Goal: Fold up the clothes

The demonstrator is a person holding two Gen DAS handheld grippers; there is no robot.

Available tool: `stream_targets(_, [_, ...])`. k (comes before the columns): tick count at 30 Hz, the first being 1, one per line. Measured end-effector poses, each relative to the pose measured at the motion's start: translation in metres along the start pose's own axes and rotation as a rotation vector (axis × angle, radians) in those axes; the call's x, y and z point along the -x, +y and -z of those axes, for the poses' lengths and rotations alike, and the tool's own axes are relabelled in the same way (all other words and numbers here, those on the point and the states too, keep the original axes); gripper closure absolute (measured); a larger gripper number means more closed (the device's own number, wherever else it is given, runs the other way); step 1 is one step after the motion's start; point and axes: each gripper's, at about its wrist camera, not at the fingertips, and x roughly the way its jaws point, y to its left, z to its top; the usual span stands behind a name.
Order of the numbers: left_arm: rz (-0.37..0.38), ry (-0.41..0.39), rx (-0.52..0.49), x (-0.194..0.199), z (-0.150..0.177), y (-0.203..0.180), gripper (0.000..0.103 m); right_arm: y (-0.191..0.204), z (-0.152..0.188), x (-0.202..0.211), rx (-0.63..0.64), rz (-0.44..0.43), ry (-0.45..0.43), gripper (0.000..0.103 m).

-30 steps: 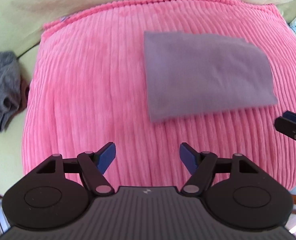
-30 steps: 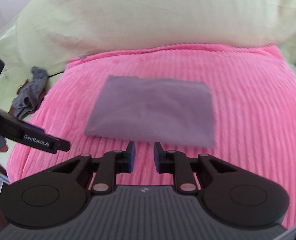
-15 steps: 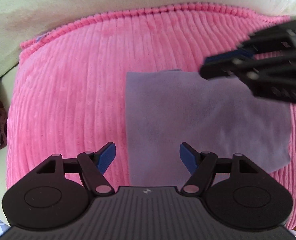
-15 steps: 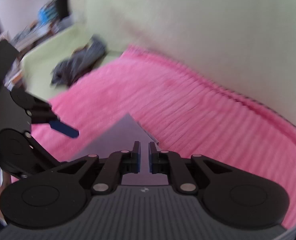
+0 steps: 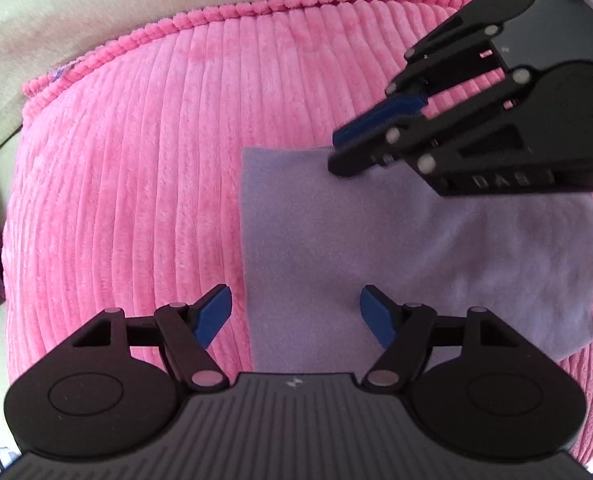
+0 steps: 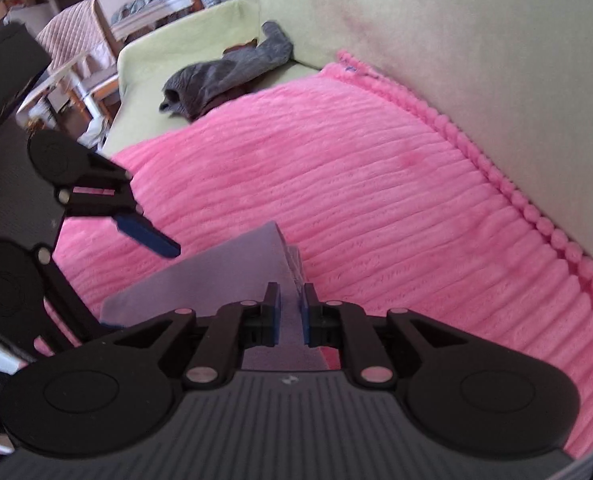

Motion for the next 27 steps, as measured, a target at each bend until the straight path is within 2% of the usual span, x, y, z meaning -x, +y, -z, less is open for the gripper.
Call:
stream_targets(1, [0.002, -0.002, -0.002, 0.0, 0.0, 0.001, 0.029, 0.001, 0.0, 0.002, 0.011, -0.004, -0.006, 0.102])
stream_targets(4, [0.002, -0.009, -0.006, 0.001, 0.0, 0.002, 0.029, -0.001, 0.0, 0.012, 0.001, 0.004, -0.039, 0.103])
stream_targets(8, [-0.016, -0.031, -0.029, 0.002, -0.003, 0.001, 0.029, -0.006, 0.006, 0.011, -0.032, 0.079, -0.033, 0.103])
stream_targets(16, [-0.113, -0.125, -0.181, 0.011, -0.006, -0.013, 0.029, -0.017, 0.02, -0.011, -0.193, 0.16, -0.027, 0.103])
stream_targets(18, [-0.122, -0.173, -0.247, 0.019, -0.006, -0.016, 0.029, -0.018, 0.021, -0.015, -0.246, 0.174, -0.031, 0.1])
stream_targets(19, [-0.122, -0.188, -0.269, 0.021, -0.007, -0.017, 0.029, -0.018, 0.021, -0.013, -0.267, 0.201, -0.04, 0.094])
stream_targets(20, [-0.11, -0.217, -0.31, 0.025, -0.007, -0.019, 0.029, -0.018, 0.021, -0.009, -0.287, 0.234, -0.051, 0.085])
stream_targets(22, [-0.095, -0.241, -0.345, 0.027, -0.008, -0.02, 0.029, -0.018, 0.021, 0.004, -0.323, 0.314, -0.07, 0.084])
stream_targets(24, [-0.051, -0.265, -0.39, 0.025, -0.01, -0.023, 0.03, -0.015, 0.029, 0.029, -0.41, 0.326, -0.128, 0.084])
stream_targets(27, [0.029, -0.302, -0.441, 0.014, -0.016, -0.02, 0.031, 0.001, 0.044, 0.047, -0.421, 0.267, -0.146, 0.085])
